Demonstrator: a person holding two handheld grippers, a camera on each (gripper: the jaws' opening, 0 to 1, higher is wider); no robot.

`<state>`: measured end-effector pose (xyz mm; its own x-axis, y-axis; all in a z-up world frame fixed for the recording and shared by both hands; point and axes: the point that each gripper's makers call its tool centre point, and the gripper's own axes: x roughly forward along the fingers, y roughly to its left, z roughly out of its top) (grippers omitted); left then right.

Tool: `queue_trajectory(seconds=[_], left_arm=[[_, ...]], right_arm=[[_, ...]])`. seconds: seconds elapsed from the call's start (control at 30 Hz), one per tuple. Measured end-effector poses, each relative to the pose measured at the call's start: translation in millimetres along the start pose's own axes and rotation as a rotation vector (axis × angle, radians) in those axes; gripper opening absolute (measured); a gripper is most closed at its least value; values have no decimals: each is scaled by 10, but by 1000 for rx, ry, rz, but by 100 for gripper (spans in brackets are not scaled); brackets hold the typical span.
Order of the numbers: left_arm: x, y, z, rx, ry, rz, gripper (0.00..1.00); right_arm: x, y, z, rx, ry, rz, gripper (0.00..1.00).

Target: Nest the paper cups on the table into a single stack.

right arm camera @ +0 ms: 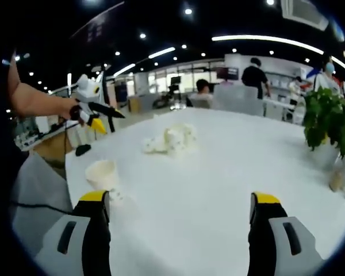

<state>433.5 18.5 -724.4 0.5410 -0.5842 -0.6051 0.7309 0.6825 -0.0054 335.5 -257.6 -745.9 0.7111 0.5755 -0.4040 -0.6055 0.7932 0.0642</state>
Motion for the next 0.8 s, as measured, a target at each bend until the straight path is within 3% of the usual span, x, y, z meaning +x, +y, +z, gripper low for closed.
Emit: queue_trajectory(seconds=[0.17,0.8], left_arm=[[141,22,93,32,50,-22,98],[589,281,510,104,147,-59,96]], right_arm=[[1,-4,-47,9,12,-6,100],[51,-24,-58,17,7,-10,98]])
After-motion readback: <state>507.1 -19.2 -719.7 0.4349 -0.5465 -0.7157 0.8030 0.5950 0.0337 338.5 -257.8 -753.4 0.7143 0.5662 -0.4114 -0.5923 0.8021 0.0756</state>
